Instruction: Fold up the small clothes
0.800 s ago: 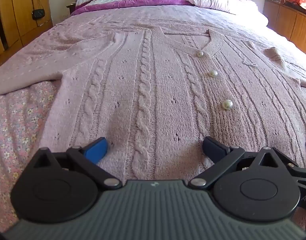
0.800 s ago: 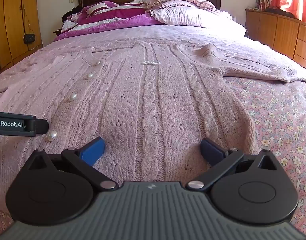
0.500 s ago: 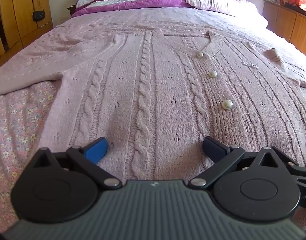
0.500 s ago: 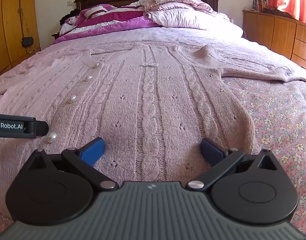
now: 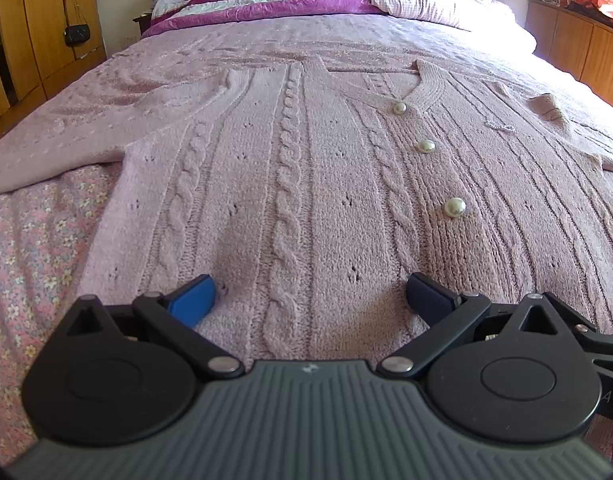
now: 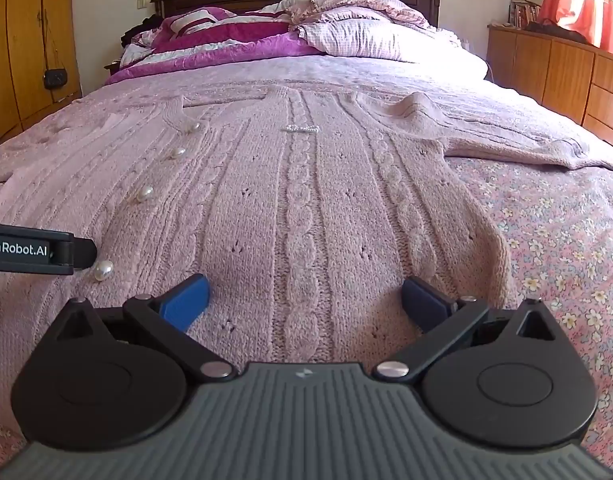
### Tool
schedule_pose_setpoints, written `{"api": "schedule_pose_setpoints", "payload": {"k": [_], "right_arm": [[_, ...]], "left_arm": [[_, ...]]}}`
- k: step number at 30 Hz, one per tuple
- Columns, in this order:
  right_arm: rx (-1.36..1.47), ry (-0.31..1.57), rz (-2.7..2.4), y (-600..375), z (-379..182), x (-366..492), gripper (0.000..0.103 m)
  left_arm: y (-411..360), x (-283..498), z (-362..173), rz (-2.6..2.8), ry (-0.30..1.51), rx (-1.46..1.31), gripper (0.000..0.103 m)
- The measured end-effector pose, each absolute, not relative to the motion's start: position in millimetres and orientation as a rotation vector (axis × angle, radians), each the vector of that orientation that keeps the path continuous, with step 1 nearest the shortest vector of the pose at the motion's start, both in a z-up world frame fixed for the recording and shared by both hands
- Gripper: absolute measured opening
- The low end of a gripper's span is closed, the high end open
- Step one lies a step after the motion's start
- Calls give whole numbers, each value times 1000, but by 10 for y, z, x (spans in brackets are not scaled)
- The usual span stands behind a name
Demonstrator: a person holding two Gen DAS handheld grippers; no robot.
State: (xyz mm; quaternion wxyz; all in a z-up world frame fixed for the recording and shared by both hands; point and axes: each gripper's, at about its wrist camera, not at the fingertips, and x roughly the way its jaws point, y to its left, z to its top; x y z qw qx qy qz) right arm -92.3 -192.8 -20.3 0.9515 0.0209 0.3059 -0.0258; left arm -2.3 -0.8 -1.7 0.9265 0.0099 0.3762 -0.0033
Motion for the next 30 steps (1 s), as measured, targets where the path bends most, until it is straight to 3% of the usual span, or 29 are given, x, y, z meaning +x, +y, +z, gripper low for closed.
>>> {"api": "schedule_pose_setpoints", "payload": {"k": [30], "right_arm": [[38,620,-55,-1939,-198,-918,103]], "left_arm": [[-11,-36,-17,-8,769,23,103]]}}
